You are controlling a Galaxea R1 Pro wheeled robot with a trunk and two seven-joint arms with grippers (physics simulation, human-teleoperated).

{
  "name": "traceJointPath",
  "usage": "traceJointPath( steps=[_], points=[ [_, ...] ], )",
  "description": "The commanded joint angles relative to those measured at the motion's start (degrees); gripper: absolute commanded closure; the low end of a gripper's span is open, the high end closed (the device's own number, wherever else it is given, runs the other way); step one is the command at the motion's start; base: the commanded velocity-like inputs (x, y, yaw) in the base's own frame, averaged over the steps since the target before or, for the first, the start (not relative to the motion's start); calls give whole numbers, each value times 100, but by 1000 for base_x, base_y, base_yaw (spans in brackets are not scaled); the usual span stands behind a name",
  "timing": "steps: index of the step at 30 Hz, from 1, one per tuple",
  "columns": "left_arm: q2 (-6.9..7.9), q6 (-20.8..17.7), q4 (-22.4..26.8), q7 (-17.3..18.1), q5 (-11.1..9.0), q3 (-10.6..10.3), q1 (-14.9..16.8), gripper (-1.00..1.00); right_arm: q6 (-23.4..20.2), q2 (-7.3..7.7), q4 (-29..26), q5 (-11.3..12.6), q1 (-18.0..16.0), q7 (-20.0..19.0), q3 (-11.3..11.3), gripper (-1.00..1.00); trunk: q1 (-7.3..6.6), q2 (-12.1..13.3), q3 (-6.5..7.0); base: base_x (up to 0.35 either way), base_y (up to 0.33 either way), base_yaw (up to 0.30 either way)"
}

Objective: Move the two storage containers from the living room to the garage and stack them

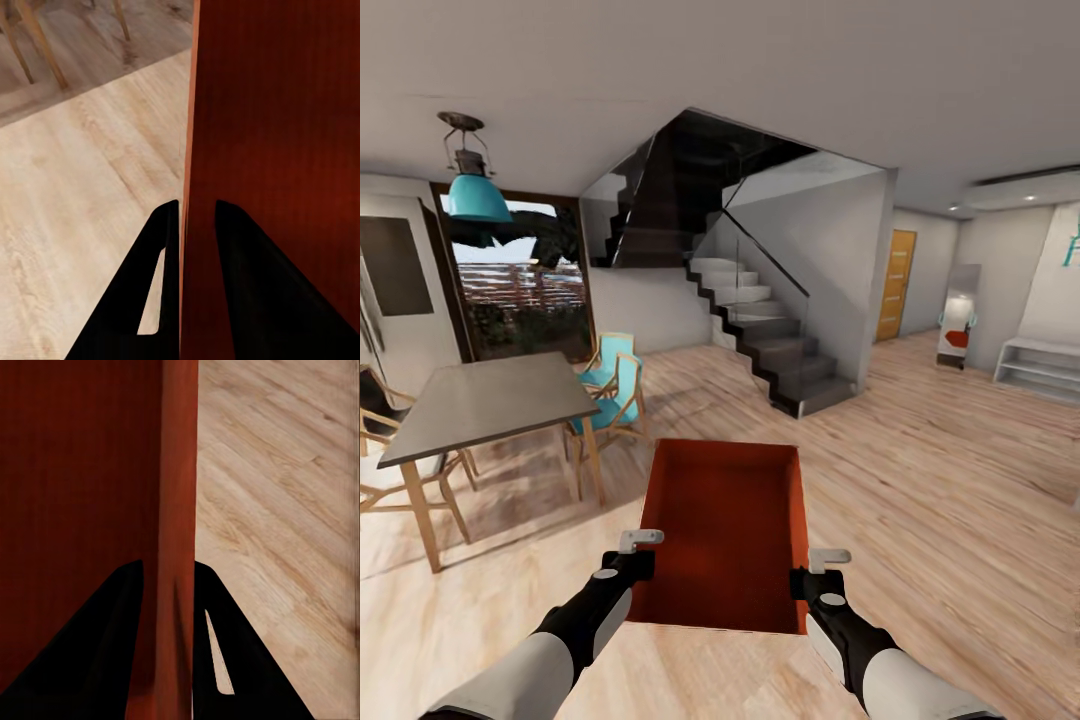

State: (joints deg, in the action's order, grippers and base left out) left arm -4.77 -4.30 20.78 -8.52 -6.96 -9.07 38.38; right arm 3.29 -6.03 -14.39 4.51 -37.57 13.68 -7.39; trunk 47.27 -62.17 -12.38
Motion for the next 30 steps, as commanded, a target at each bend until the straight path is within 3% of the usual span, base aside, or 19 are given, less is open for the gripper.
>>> traceJointPath(
  steps=[1, 30],
  points=[
    [2, 87, 31, -88, 47, 19, 3, 100, 23, -3, 24, 120, -5, 21, 27, 100, 4, -5, -8, 315, 0, -271],
    [2, 87, 25, -88, 51, 10, 3, 100, 23, -3, 24, 120, -5, 21, 18, 100, 4, -5, -8, 315, 0, -284]
  ],
)
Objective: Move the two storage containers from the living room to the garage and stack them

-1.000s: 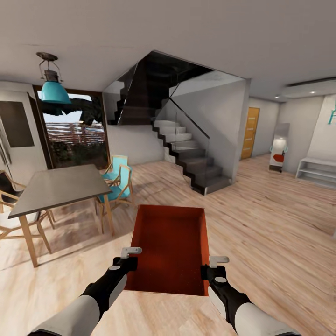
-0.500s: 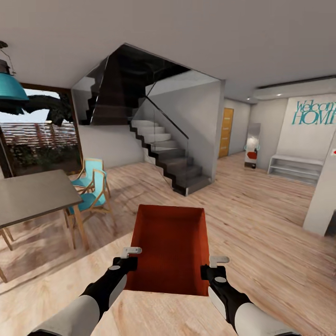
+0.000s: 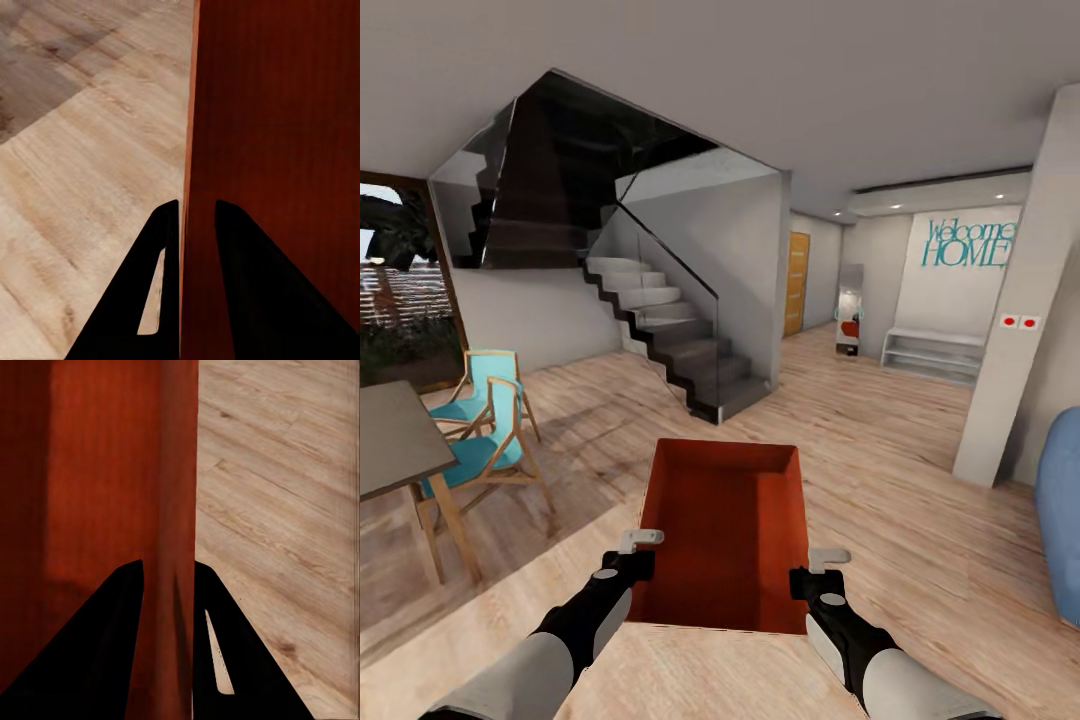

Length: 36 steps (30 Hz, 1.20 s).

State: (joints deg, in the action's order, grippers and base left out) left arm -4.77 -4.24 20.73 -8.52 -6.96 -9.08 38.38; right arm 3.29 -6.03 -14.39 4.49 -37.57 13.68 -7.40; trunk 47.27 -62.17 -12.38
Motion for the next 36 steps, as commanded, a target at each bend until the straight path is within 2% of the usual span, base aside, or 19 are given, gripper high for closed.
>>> traceJointPath(
  steps=[1, 26, 36],
  points=[
    [2, 81, 30, -88, 49, 12, 3, 100, 24, -4, 24, 122, -5, 20, 20, 100, 4, -5, -8, 315, 0, -285],
    [2, 81, 35, -88, 50, 12, 3, 100, 27, -4, 24, 122, -5, 20, 21, 100, 4, -5, -8, 315, 0, -284],
    [2, 83, 36, -88, 47, 12, 3, 100, 31, -4, 23, 123, -5, 20, 27, 100, 4, -5, -8, 315, 0, -45]
  ],
)
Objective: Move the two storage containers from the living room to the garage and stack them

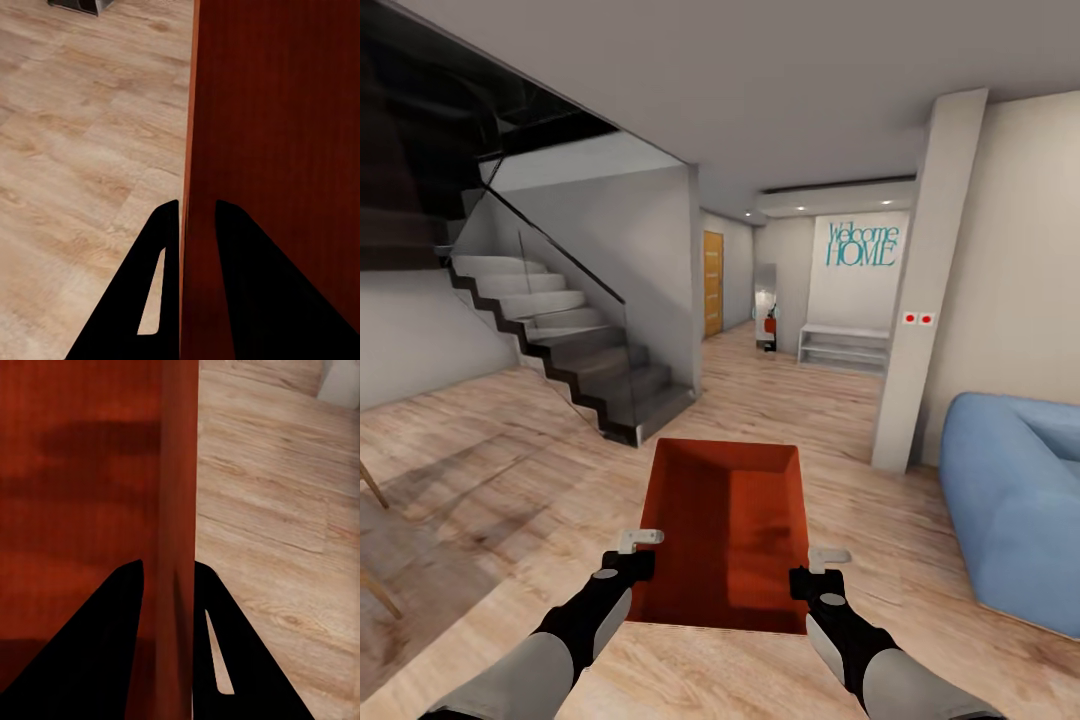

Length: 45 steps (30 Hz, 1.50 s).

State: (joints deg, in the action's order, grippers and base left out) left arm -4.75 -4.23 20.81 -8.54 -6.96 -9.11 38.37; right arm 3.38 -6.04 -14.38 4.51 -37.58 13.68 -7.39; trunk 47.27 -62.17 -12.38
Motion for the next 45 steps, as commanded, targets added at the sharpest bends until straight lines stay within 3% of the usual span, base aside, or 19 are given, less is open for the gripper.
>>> traceJointPath(
  steps=[1, 15, 37, 45],
  points=[
    [1, 81, 28, -87, 47, 15, 4, 100, 22, -2, 21, 121, -4, 21, 26, 100, 4, -5, -8, 315, 0, -2],
    [1, 81, 28, -87, 50, 15, 4, 100, 22, -1, 22, 122, -4, 21, 28, 100, 4, -5, -8, 315, 0, -6],
    [1, 81, 27, -87, 49, 15, 4, 100, 22, -2, 20, 126, -4, 21, 27, 100, 4, -5, -8, 315, 0, -228],
    [1, 82, 28, -87, 53, 15, 4, 100, 22, -1, 22, 129, -4, 13, 27, 100, 4, -5, -8, 315, 0, -24]
  ],
)
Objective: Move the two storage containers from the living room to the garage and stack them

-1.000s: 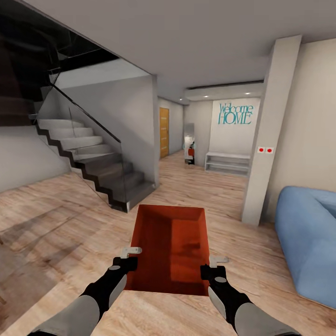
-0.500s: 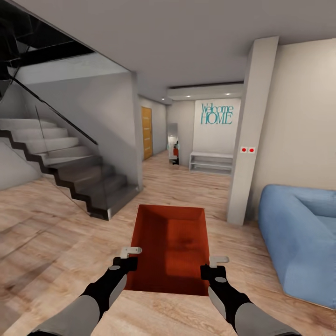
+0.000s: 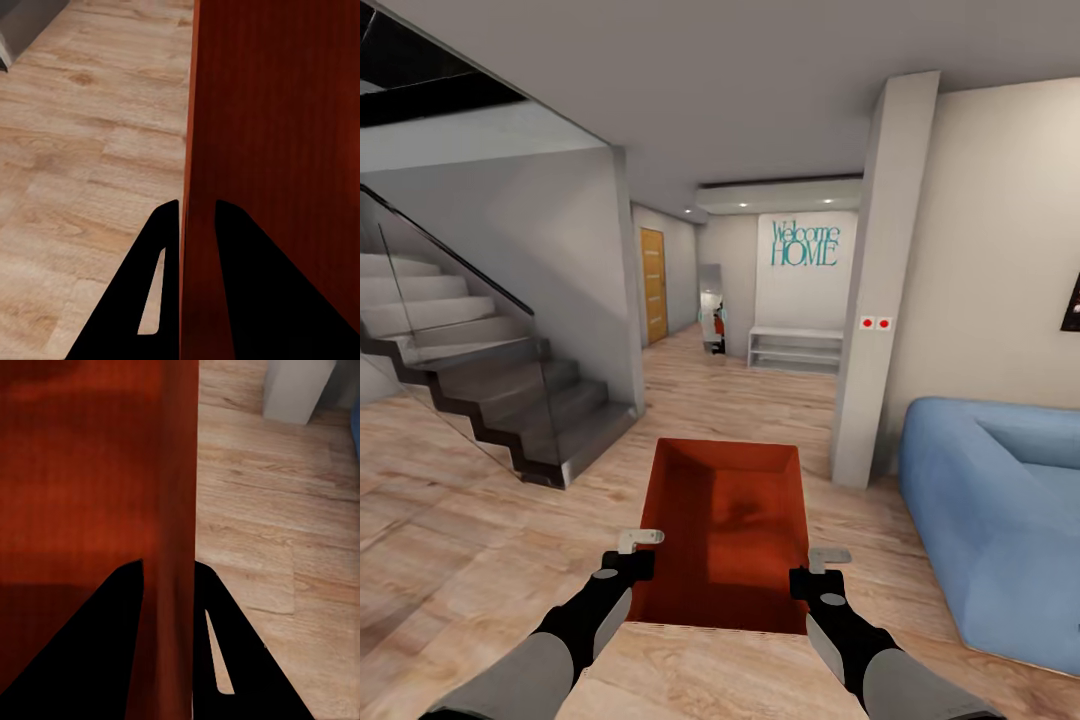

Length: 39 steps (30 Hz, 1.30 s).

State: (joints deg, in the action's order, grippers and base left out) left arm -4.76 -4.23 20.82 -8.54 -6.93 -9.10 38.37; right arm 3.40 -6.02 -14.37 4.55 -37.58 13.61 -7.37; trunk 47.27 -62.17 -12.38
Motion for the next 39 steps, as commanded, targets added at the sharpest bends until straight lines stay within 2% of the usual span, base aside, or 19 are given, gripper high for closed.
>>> traceJointPath(
  steps=[1, 30, 39],
  points=[
    [1, 84, 26, -87, 50, 14, 4, 100, 19, -3, 21, 124, -4, 19, 25, 100, 4, -5, -8, 315, 0, -3],
    [1, 89, 22, -87, 48, 14, 4, 100, 21, -4, 19, 125, -4, 18, 25, 100, 4, -5, -8, 316, 0, 0],
    [3, 202, 11, -87, 50, 13, 4, 100, 21, -4, 18, 125, -4, 18, 25, 100, 4, -5, -8, 317, 0, 0]
  ],
)
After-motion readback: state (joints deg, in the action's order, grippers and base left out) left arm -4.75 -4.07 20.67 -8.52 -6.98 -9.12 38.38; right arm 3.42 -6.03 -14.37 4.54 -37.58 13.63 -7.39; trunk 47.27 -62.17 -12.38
